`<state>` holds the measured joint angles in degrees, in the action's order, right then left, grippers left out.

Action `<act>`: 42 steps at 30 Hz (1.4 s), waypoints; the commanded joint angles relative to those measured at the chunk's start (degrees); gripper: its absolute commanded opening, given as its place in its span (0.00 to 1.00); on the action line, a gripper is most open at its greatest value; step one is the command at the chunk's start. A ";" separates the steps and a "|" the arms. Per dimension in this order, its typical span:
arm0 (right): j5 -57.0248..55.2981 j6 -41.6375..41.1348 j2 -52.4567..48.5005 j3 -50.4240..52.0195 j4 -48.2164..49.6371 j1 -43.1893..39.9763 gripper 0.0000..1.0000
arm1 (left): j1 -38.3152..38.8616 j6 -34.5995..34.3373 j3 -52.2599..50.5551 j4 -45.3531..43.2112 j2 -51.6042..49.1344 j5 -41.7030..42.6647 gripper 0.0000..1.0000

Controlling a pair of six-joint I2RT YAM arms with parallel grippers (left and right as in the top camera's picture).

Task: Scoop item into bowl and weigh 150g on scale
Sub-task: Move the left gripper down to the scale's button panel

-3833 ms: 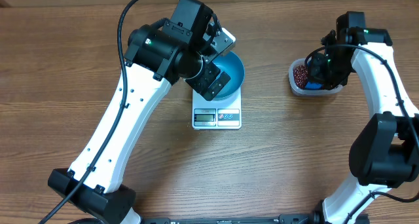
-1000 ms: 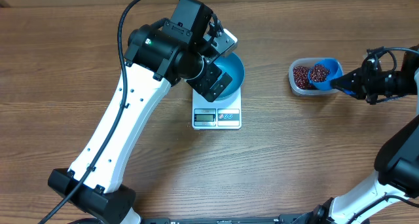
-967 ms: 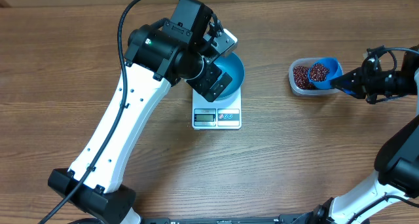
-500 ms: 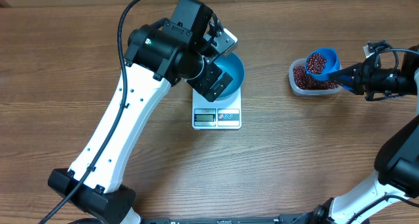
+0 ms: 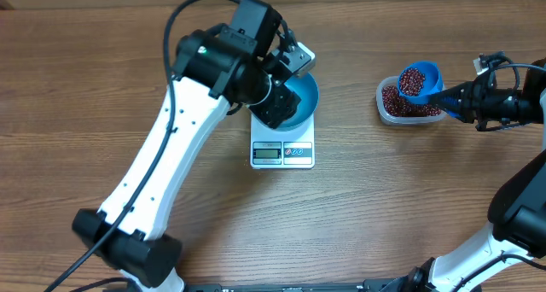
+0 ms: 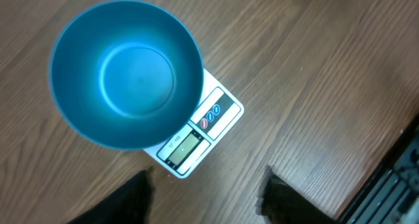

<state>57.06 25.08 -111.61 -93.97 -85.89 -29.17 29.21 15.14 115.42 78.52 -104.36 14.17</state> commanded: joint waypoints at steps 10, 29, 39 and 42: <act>0.90 0.94 -0.11 -0.11 0.50 -0.15 0.04 | 3.04 -0.35 -0.59 0.57 -6.36 0.26 0.04; -0.74 0.92 -0.11 -0.11 0.74 -0.15 0.04 | 7.21 4.15 -2.84 -3.32 -7.08 -5.81 0.04; -1.29 0.66 -0.11 -0.11 1.31 -0.15 0.04 | 7.26 3.58 -16.37 -13.14 3.98 -3.80 0.05; -1.53 0.48 -0.11 -0.11 1.38 -0.15 0.04 | 7.19 2.38 -25.29 -20.24 9.20 -3.54 0.04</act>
<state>54.92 25.12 -111.61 -93.97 -84.75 -29.17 36.29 18.15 97.32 62.50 -101.80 9.43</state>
